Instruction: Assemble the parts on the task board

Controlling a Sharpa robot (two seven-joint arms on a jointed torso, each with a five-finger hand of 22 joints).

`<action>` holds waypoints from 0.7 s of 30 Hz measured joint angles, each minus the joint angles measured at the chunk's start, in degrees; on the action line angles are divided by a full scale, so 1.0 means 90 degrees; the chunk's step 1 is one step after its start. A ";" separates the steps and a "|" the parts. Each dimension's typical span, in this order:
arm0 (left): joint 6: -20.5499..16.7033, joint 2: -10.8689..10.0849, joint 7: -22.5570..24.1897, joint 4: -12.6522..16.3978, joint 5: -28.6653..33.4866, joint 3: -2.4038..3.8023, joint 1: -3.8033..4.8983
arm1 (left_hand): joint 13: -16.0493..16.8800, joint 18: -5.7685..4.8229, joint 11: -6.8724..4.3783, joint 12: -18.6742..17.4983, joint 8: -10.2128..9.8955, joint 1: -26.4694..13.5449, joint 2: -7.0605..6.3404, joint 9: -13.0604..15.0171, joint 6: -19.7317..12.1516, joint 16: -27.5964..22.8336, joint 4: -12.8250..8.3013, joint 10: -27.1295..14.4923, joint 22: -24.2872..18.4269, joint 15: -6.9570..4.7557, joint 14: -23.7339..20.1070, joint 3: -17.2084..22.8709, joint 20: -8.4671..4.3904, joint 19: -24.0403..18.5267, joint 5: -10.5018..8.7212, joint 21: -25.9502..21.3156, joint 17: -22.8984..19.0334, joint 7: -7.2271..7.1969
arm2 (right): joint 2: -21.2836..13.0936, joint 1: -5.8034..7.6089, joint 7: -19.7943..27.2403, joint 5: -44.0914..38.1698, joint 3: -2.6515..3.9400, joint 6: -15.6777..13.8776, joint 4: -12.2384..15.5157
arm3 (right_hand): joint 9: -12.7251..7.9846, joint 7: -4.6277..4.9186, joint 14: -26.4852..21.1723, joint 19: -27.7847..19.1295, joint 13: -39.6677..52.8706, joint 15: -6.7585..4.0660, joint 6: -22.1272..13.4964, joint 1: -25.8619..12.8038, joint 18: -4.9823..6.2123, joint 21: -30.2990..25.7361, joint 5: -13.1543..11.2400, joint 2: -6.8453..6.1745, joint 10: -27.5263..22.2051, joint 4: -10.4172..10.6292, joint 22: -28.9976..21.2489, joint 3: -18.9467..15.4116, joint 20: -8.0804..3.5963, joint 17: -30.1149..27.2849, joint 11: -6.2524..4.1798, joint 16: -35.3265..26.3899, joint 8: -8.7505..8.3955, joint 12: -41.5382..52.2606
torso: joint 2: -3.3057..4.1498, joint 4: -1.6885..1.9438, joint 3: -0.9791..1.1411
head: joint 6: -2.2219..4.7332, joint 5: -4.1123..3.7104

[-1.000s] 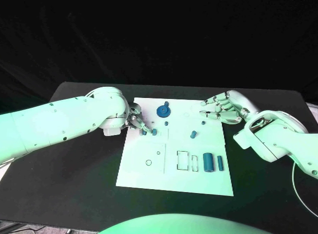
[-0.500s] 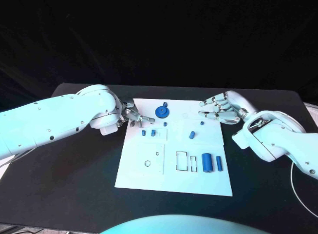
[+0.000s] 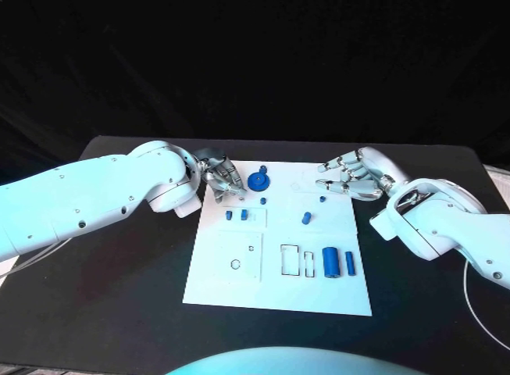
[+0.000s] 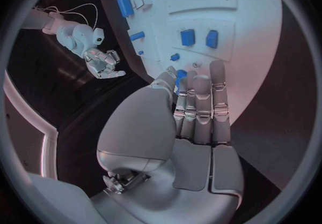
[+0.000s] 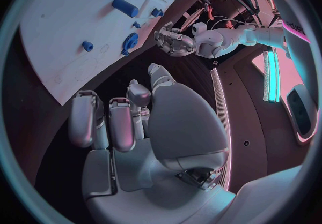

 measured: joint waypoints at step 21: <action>-0.0584 0.0846 0.1875 -0.0633 -0.2881 -0.0119 -0.0413 | -0.2236 -0.0260 0.0003 -0.1691 -0.1455 0.0199 -0.0743 -0.1459 0.1032 0.2511 -0.0001 0.0462 0.1488 -0.0086 0.1742 0.0676 -0.0076 0.2082 -0.0027 0.1998 0.2084 -0.0225 | 0.0018 -0.0006 0.0004 0.0005 0.0000 -0.0001 0.0009 | 0.0000 0.0000 0.0000 0.0000 0.0001 0.0000 0.0000 0.0000 0.0000 -0.0023 0.0001 0.0000 0.0000 0.0017 0.0000 0.0018 0.0000 0.0000 0.0000 0.0000 0.0000 0.0000 | 0.0005 -0.0001 -0.0002 | 0.0079 -0.0062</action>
